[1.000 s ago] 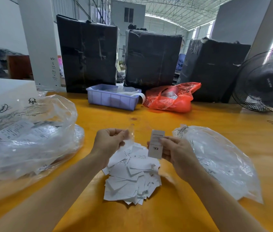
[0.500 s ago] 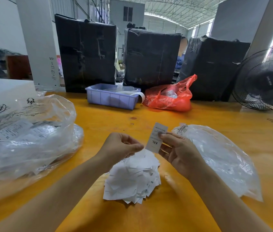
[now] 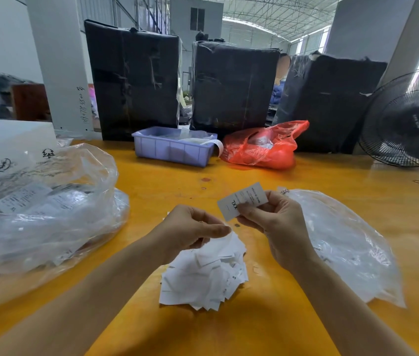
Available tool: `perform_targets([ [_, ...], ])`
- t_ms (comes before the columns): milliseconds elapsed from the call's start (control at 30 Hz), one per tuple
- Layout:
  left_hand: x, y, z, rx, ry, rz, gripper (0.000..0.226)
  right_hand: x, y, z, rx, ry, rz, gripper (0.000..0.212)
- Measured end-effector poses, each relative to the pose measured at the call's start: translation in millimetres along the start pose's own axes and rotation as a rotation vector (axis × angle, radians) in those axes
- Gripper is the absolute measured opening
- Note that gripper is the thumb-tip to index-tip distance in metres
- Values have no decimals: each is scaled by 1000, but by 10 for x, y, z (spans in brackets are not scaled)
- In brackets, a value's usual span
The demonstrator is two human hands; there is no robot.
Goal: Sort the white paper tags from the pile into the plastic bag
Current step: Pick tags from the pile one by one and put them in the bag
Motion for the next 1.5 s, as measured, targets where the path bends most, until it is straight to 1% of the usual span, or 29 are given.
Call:
perform_targets([
  [200, 11, 4, -7, 11, 13, 21, 6, 15, -1, -6, 131, 96, -45, 14],
  [367, 1, -10, -2, 5, 37, 22, 6, 26, -29, -11, 156, 88, -6, 12],
  [533, -12, 9, 4, 17, 41, 3, 23, 42, -50, -27, 234, 90, 26, 14],
  [700, -4, 77, -57, -2, 24, 1, 23, 12, -16, -22, 332, 95, 57, 15],
  [767, 1, 103, -78, -3, 5, -15, 28, -1, 3, -25, 360, 96, 73, 15],
  [833, -3, 116, -75, -12, -24, -38, 25, -9, 23, -41, 383, 74, 95, 17],
  [933, -19, 115, -53, -24, -75, -76, 8, -22, 32, -68, 444, 33, 124, 21],
  [1000, -28, 99, -36, -34, -98, -83, 3, -18, 25, -84, 496, 18, 137, 18],
  [1100, -30, 63, -15, -67, -127, -94, 11, 1, 10, -80, 551, -19, 180, 4],
  [1200, -26, 30, 6, -104, -164, -130, 13, 19, -9, -64, 524, -103, 242, 20],
  [1300, -20, -16, 43, -136, -178, -165, 15, 39, -37, -42, 432, -221, 346, 28],
  [1433, -5, -95, 75, -114, -180, -195, 14, 88, -81, -43, 437, -325, 488, 30],
  [1467, -1, -108, 76, -84, -175, -209, 13, 97, -95, -44, 444, -317, 503, 30],
  [1500, 1, -116, 72, -44, -170, -226, 13, 97, -105, -47, 442, -286, 483, 28],
])
Point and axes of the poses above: each hand's wrist, its own x-axis away from the middle knuckle, its own y-axis out of the back of the hand, z = x × y, the point moved 1 cm from there along -x, towards the middle knuckle, and after that the axes turned 6 degrees about -y, right-handed, at the moved point
